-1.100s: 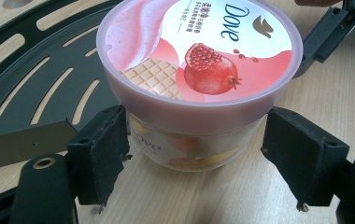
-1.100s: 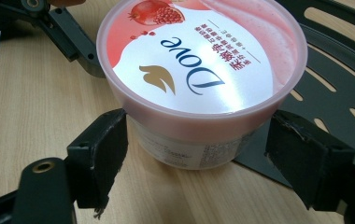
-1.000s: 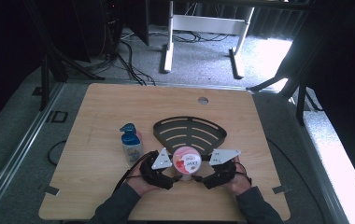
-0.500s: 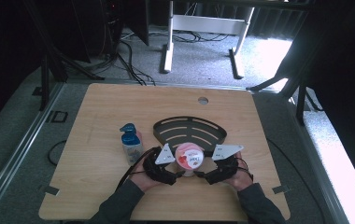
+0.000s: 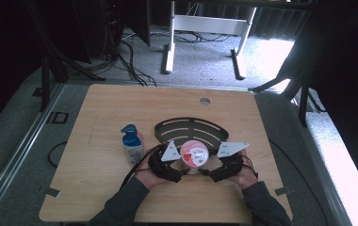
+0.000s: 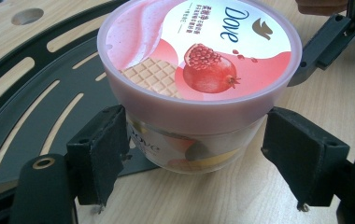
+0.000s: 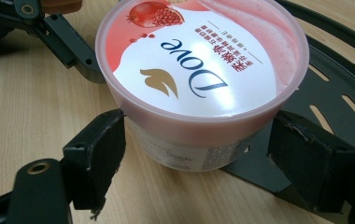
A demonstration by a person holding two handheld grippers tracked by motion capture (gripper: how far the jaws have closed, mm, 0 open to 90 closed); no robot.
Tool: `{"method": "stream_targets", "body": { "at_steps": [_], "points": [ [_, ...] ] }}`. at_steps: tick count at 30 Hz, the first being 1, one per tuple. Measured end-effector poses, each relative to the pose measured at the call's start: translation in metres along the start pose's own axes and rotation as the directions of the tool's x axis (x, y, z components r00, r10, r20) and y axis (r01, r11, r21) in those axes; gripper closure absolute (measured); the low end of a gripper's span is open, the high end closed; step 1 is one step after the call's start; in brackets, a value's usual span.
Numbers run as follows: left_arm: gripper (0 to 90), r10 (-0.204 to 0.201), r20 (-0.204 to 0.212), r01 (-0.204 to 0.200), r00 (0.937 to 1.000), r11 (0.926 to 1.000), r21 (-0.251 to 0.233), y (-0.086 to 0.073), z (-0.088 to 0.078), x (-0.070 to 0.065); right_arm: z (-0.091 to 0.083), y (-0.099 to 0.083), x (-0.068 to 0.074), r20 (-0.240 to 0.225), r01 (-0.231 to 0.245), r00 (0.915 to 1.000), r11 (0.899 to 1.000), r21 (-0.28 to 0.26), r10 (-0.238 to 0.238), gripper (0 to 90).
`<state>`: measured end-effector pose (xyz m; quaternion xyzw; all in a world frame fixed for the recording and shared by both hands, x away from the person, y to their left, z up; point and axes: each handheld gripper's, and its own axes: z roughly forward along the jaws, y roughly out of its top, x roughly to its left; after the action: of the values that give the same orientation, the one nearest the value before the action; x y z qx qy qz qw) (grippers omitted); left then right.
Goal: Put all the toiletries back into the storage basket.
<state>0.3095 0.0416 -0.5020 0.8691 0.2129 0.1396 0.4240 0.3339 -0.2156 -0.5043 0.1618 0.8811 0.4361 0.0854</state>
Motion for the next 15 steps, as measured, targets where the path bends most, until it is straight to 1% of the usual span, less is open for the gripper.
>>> {"method": "stream_targets", "body": {
  "at_steps": [8,15],
  "points": [
    [23.0,0.006,-0.006,-0.006,1.0000,1.0000,0.002,0.005,0.002,0.002,-0.001,0.000,-0.006,-0.006,-0.007,1.0000,1.000,-0.006,0.007,19.1],
    [23.0,0.005,-0.015,-0.005,0.9999,1.0000,0.004,0.006,0.006,0.005,0.000,0.003,-0.011,-0.003,0.002,1.0000,1.000,0.016,-0.002,19.1]
  ]
}}
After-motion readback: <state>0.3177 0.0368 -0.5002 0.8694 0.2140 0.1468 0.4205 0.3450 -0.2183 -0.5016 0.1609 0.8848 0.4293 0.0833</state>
